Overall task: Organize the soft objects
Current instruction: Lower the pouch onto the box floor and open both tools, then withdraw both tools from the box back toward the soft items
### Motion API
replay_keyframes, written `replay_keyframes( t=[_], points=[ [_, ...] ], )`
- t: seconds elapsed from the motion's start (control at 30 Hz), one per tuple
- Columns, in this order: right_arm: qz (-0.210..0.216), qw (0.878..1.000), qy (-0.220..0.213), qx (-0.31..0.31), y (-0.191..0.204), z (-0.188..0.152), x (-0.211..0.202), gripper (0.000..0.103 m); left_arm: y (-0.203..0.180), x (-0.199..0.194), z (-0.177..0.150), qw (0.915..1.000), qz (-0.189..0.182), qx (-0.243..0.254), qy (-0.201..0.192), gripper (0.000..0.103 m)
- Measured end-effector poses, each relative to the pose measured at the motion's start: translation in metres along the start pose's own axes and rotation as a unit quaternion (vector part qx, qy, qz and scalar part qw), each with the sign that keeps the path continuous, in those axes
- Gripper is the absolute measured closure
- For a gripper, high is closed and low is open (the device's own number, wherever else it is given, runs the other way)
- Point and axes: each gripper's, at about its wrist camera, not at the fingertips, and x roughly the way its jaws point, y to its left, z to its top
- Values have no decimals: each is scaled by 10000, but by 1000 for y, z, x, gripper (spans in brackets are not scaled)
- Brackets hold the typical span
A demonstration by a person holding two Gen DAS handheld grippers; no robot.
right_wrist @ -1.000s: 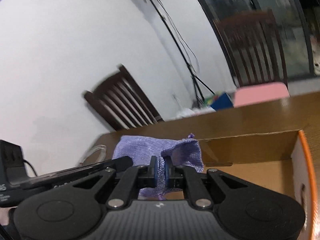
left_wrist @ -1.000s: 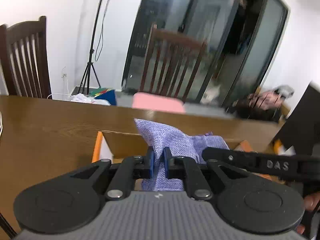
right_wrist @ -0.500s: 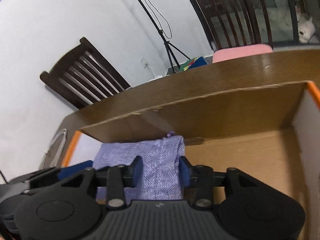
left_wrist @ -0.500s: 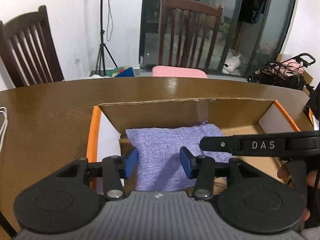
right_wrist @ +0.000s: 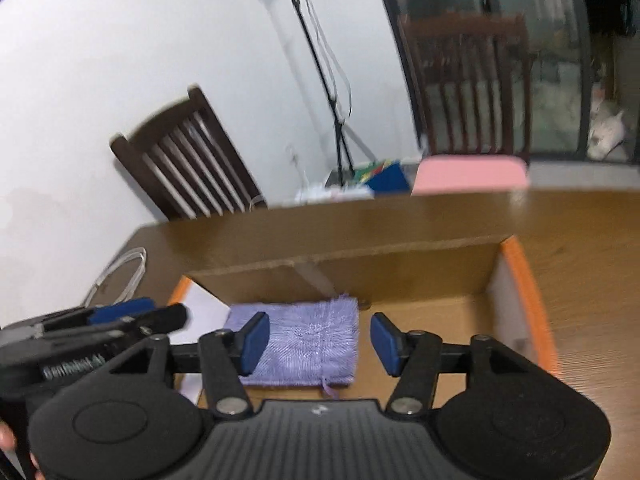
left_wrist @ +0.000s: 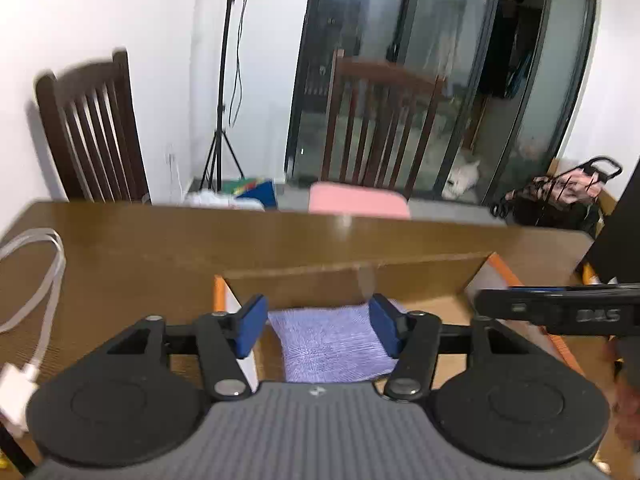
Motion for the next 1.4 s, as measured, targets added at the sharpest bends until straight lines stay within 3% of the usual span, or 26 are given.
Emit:
replay_keyframes(
  t=[0.1, 0.17, 0.33, 0.47, 0.63, 0.87, 1.03, 1.2, 1.4],
  points=[
    [-181, 9993, -287, -140, 4, 4, -62, 36, -3, -51, 1, 9995, 10, 82, -290, 34],
    [-282, 9980, -509, -229, 5, 1, -102, 29, -6, -88, -6, 9985, -17, 188, -512, 23],
    [-473, 9924, -1057, -423, 5, -30, -191, 21, -19, -163, -41, 9946, 13, 505, -912, 10],
    [-507, 9864, -1467, -549, 10, -72, -234, 17, -27, -219, -91, 9876, -40, 643, -1432, 2],
    [-400, 9797, -1858, -646, 21, -152, -268, 12, -36, -269, -165, 9805, -125, 585, -1872, 0],
    [-443, 9727, -2126, -817, 37, -288, -284, 6, -45, -303, -269, 9764, -24, 425, -2117, 0],
    [-931, 9668, -2295, -625, 38, -379, -301, 0, -56, -309, -333, 9791, 87, 402, -1990, 0],
    [-1042, 9710, -2076, -567, 46, -422, -317, 0, -58, -312, -362, 9833, 71, 370, -1781, 0],
    [-952, 9728, -2064, -449, 49, -442, -327, 0, -56, -321, -380, 9835, 97, 291, -1780, 0]
  ],
)
